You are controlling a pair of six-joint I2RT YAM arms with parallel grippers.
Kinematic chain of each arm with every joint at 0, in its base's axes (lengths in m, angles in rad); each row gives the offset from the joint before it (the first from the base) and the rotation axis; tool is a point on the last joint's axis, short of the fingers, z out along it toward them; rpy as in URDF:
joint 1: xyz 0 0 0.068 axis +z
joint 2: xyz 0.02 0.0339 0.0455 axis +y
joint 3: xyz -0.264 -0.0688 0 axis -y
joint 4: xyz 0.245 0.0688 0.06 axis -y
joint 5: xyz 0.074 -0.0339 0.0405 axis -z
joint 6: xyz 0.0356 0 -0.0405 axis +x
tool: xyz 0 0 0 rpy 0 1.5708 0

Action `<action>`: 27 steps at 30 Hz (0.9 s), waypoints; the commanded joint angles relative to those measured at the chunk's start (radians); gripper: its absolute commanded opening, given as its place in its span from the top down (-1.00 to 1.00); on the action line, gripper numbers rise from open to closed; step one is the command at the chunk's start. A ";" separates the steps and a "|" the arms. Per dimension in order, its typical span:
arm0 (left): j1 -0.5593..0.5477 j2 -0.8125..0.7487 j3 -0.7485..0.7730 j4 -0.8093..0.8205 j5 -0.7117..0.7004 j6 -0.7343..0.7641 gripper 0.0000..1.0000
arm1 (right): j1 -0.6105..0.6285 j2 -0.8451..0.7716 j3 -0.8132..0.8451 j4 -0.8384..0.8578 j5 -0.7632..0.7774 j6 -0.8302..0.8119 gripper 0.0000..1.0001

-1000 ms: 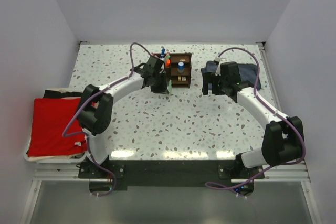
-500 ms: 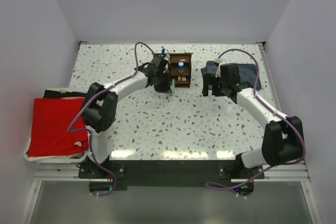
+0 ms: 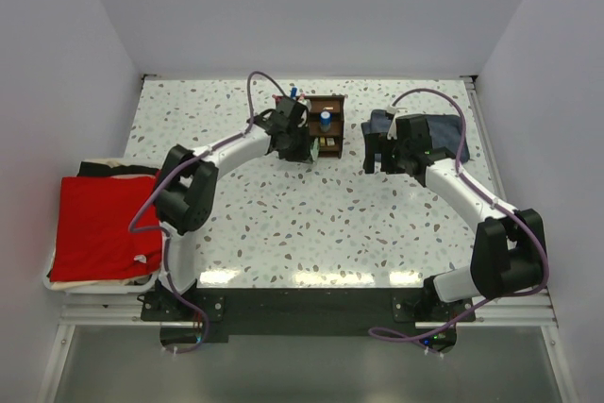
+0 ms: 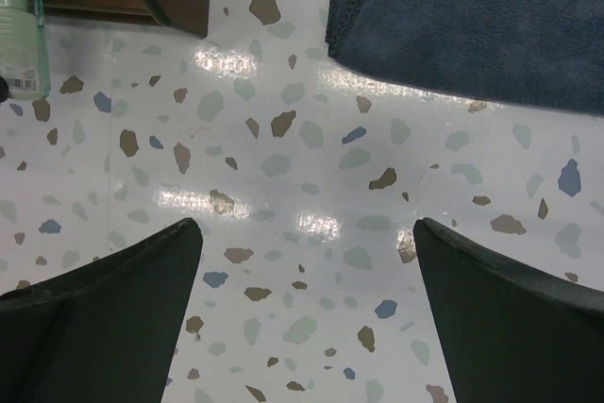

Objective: Sort the stationery into containers
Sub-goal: Place the pen in the storage box.

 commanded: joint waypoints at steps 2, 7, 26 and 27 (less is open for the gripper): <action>-0.004 0.020 0.074 0.045 -0.017 0.029 1.00 | -0.005 -0.026 -0.008 0.029 0.010 0.016 -0.98; -0.004 0.028 0.108 0.051 -0.037 0.038 1.00 | -0.008 -0.029 -0.015 0.031 0.007 0.022 -0.98; -0.002 0.071 0.183 0.086 -0.051 0.053 1.00 | -0.010 -0.019 -0.021 0.043 0.004 0.032 -0.97; -0.004 0.080 0.191 0.089 -0.052 0.055 1.00 | -0.011 -0.019 -0.021 0.044 0.004 0.031 -0.98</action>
